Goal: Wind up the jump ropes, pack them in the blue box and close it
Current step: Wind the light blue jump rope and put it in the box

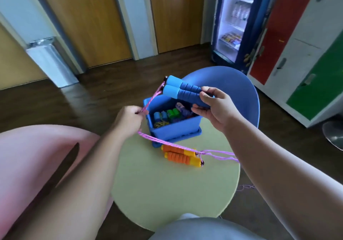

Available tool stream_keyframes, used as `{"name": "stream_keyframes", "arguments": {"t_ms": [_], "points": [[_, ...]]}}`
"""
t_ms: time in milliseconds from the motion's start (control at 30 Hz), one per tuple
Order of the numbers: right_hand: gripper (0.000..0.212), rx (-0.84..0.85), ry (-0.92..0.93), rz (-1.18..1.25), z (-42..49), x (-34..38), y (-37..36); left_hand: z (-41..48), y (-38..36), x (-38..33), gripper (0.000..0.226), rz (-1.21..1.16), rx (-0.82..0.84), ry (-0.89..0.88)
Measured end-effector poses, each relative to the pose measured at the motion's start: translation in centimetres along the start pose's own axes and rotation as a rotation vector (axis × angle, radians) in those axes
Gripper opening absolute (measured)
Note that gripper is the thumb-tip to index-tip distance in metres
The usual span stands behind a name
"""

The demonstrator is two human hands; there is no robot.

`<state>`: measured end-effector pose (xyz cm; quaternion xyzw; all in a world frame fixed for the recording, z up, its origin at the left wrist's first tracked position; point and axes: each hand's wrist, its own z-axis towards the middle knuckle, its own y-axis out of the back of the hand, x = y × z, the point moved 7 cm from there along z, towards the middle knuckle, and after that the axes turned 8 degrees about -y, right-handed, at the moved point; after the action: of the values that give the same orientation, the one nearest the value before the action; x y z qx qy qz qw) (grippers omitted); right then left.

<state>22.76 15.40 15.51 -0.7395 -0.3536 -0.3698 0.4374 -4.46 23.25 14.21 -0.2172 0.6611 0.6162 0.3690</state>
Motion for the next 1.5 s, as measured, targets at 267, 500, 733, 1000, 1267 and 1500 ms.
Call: {"name": "stream_keyframes", "arguments": {"t_ms": [267,500,733,1000,1267,1500], "points": [[0.009,0.163,-0.091,-0.071,0.9,-3.6,-7.5,-4.5,6.6,6.5,0.018,-0.16,-0.258,0.175],[0.011,0.187,-0.14,-0.092,1.0,-5.6,-8.6,-7.1,5.6,6.5,0.017,-0.098,-0.212,0.195],[0.01,0.155,-0.123,-0.139,0.8,-5.0,-6.9,-7.4,0.6,6.5,0.019,-0.211,-0.065,0.215],[0.01,0.092,-0.102,-0.151,0.8,-4.8,-3.1,-7.5,-5.4,5.4,0.022,-0.333,0.049,0.237],[0.019,-0.099,-0.164,-0.215,1.4,-7.7,6.0,-6.6,-9.4,4.6,0.021,-0.362,0.113,0.269],[0.026,-0.218,-0.253,-0.021,0.8,-13.5,13.6,-7.2,-15.4,4.5,0.008,-0.215,0.281,0.232]]}}
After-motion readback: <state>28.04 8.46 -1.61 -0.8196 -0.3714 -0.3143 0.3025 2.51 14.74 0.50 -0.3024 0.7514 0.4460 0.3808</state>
